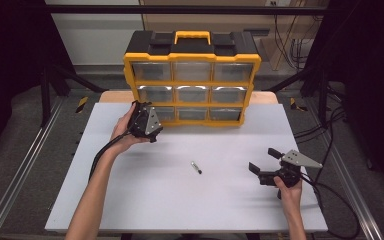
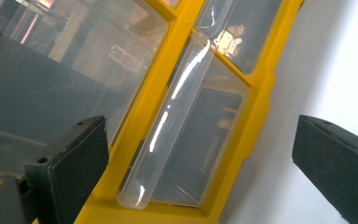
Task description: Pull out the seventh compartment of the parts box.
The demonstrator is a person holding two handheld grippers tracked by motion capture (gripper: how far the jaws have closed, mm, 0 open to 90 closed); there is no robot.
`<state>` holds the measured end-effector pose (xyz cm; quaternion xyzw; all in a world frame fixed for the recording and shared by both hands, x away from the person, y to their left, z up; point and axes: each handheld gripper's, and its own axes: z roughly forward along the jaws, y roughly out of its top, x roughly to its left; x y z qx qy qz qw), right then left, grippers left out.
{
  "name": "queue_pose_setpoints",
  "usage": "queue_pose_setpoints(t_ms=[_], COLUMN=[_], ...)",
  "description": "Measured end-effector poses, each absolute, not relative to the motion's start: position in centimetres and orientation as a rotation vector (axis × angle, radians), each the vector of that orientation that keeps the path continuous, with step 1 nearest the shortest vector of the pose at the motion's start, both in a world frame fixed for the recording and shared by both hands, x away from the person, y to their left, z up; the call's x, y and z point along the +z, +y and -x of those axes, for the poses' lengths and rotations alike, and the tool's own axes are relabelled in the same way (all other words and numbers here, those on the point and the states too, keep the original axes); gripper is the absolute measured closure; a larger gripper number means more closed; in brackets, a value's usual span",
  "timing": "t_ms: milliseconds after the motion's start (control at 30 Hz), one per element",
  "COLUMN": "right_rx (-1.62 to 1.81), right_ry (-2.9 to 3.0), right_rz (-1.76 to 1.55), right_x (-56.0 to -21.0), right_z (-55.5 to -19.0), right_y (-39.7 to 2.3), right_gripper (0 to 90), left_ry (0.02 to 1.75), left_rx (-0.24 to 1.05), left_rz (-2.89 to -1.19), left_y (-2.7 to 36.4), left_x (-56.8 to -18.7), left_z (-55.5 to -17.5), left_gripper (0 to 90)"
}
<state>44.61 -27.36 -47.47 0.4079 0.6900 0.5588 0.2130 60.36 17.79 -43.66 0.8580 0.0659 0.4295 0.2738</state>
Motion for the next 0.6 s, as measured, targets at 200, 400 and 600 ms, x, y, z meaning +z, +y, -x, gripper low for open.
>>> queue_pose_setpoints(t_ms=[200,400,600], right_rx=[1.552,1.549,1.553], right_ry=[1.912,1.916,1.912], right_rz=[-1.132,-1.131,-1.133], right_x=[-47.5,-47.5,-47.5], right_z=[-44.6,-44.6,-44.6], right_y=[-27.4,-27.4,-27.4], right_gripper=[0.4,0.4,0.4], left_ry=[0.109,0.051,0.000], left_rx=[1.217,1.276,1.349], left_rz=[-2.343,-2.376,-2.379], left_y=[17.6,17.3,16.8], left_x=[-44.1,-44.7,-45.1], left_z=[-60.6,-60.7,-60.7], left_gripper=[4.6,6.8,11.5])
